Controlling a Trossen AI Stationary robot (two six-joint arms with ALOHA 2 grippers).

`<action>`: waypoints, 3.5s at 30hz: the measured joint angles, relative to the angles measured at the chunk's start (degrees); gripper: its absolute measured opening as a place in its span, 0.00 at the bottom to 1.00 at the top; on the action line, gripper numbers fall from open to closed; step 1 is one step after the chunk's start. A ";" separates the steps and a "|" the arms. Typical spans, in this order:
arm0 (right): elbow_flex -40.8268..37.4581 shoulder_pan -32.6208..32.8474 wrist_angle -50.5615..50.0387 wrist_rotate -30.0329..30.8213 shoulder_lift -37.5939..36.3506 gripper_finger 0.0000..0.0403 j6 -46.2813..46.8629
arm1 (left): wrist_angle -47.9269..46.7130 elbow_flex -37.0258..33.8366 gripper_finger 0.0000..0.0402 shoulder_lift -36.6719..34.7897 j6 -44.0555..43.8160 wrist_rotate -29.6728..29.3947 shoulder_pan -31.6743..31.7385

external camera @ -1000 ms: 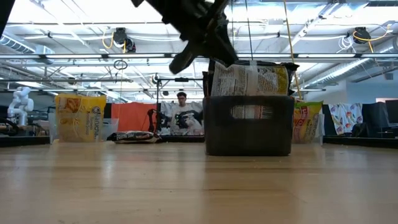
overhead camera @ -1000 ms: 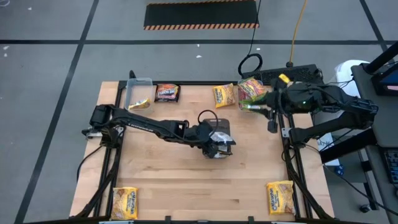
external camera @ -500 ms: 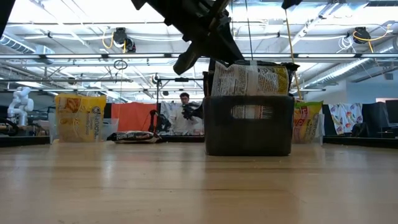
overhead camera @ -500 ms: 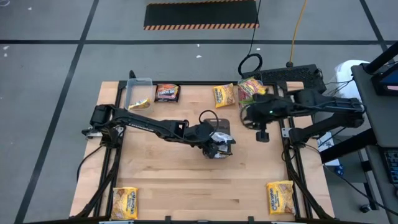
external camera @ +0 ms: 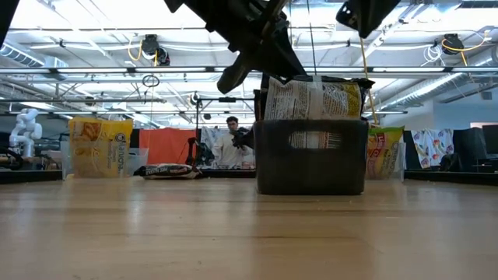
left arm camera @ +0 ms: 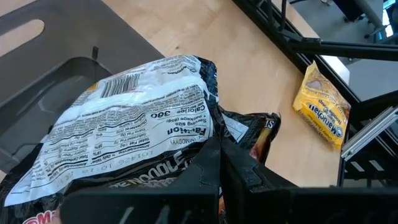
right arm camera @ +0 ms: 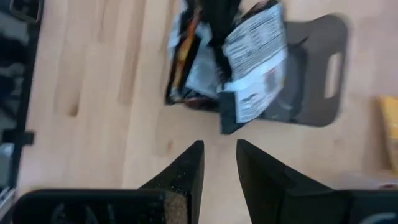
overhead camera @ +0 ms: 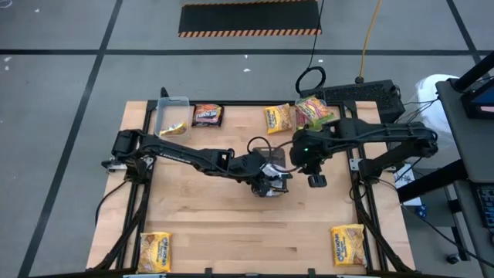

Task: Sort Maruchan noodles
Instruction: Put the bottom black noodle pack into the black bin

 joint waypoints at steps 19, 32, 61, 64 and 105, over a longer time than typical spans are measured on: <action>-2.65 1.07 4.28 -2.85 11.01 0.26 -4.96 | 2.82 0.04 0.00 -0.16 2.40 2.61 -0.02; -12.59 1.11 11.05 5.58 10.72 0.26 0.13 | 3.52 0.07 0.00 -0.21 2.80 5.07 0.00; -12.52 8.38 9.41 12.23 10.62 0.26 3.35 | 3.47 0.07 0.00 -0.23 3.91 6.58 1.25; -12.52 9.21 9.41 12.15 10.62 0.26 4.82 | 3.49 0.07 0.00 -0.25 3.91 6.59 1.27; -20.26 16.50 18.56 26.96 4.94 0.26 17.16 | 5.59 0.07 0.00 -0.25 3.93 9.34 1.31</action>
